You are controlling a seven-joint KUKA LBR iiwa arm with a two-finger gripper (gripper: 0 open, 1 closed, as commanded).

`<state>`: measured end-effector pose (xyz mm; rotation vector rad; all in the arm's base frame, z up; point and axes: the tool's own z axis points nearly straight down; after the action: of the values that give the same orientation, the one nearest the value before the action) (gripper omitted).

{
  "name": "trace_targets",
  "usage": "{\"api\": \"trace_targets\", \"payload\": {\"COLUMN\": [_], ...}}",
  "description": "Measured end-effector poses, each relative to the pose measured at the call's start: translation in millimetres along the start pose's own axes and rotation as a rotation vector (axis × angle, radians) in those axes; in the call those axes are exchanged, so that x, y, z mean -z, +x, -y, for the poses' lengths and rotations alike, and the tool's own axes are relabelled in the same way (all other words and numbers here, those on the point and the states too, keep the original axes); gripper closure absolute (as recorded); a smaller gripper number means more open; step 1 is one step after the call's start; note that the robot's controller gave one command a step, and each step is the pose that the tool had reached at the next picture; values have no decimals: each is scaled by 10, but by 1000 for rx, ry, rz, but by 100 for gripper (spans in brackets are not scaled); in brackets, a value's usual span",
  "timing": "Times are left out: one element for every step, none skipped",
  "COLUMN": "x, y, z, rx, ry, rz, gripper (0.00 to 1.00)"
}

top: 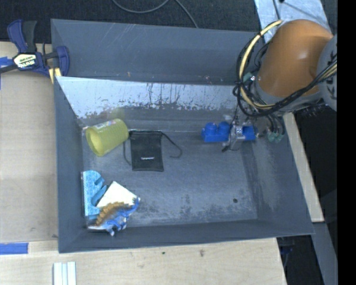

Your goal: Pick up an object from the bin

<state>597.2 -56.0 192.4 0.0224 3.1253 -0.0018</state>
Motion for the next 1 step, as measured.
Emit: {"api": "trace_targets", "payload": {"x": [-1], "y": [0], "z": [0], "rx": [0], "ry": [0], "rz": [0], "gripper": [100]}}
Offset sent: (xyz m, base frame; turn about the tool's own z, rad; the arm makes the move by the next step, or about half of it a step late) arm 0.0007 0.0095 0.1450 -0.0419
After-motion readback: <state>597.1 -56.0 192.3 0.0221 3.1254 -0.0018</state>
